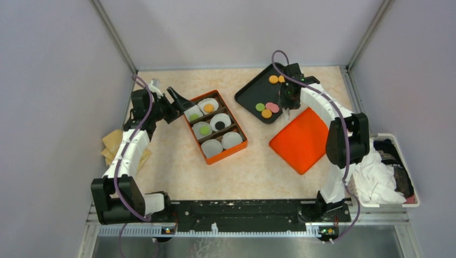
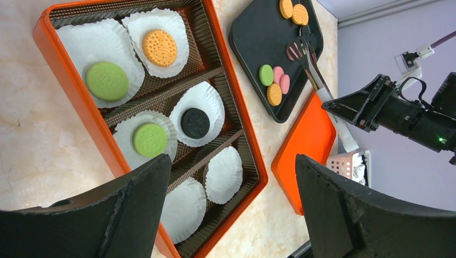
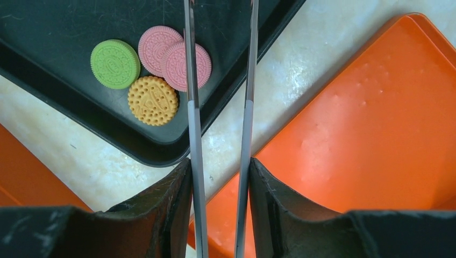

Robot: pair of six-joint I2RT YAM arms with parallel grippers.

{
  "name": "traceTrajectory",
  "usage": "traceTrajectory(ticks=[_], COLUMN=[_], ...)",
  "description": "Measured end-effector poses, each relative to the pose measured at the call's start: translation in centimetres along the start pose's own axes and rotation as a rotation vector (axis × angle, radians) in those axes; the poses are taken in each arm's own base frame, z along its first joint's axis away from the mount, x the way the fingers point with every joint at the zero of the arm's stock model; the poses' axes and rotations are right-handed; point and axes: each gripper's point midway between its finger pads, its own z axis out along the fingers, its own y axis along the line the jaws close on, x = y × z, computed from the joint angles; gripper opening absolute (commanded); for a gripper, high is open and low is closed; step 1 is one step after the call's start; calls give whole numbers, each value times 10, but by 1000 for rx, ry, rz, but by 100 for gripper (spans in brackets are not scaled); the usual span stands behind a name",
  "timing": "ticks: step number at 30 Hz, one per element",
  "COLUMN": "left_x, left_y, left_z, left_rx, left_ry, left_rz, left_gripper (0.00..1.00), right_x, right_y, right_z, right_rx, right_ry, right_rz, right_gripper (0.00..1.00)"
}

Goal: Pack the cookies

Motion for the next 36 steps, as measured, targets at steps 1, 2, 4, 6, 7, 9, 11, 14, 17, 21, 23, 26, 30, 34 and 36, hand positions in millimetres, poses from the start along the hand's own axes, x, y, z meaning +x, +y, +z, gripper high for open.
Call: traceTrajectory(ticks=[1,2,4,6,7,9,11,14,17,21,23,26,30,34,36], left_x=[0,0,0,0,0,0,0,0,0,0,0,0,-1,-4,-8], left_y=[0,0,0,0,0,0,0,0,0,0,0,0,2,7,5], left_z=[0,0,0,0,0,0,0,0,0,0,0,0,0,-1,-1], left_rx=[0,0,0,0,0,0,0,0,0,0,-1,-2,-11,-51,-53], left_ry=[0,0,0,0,0,0,0,0,0,0,0,0,-4,-20,-31], left_rz=[0,0,0,0,0,0,0,0,0,0,0,0,-1,-8,-4], left_gripper=[91,91,91,91,91,91,91,91,91,91,91,91,91,91,91], right_x=[-1,-2,-3,-5,-5,-6,-7,-11,-12,-6,2,22,59,101,122], right_y=[0,0,1,2,2,3,9,17,33,73,92,120,147,168,177], right_z=[0,1,0,0,-1,-1,-1,-6,-23,-67,-91,-125,-150,-162,-168], right_rx=[1,1,0,-3,-4,-12,-30,-52,-88,-177,-225,-295,-360,-401,-423], right_ry=[-2,-4,-8,-12,-13,-14,-21,-44,-79,-149,-182,-217,-207,-170,-149], right_rz=[0,1,2,2,2,3,-1,-16,-48,-133,-183,-266,-368,-474,-526], right_gripper=[32,28,17,10,8,7,7,6,7,6,6,6,6,6,6])
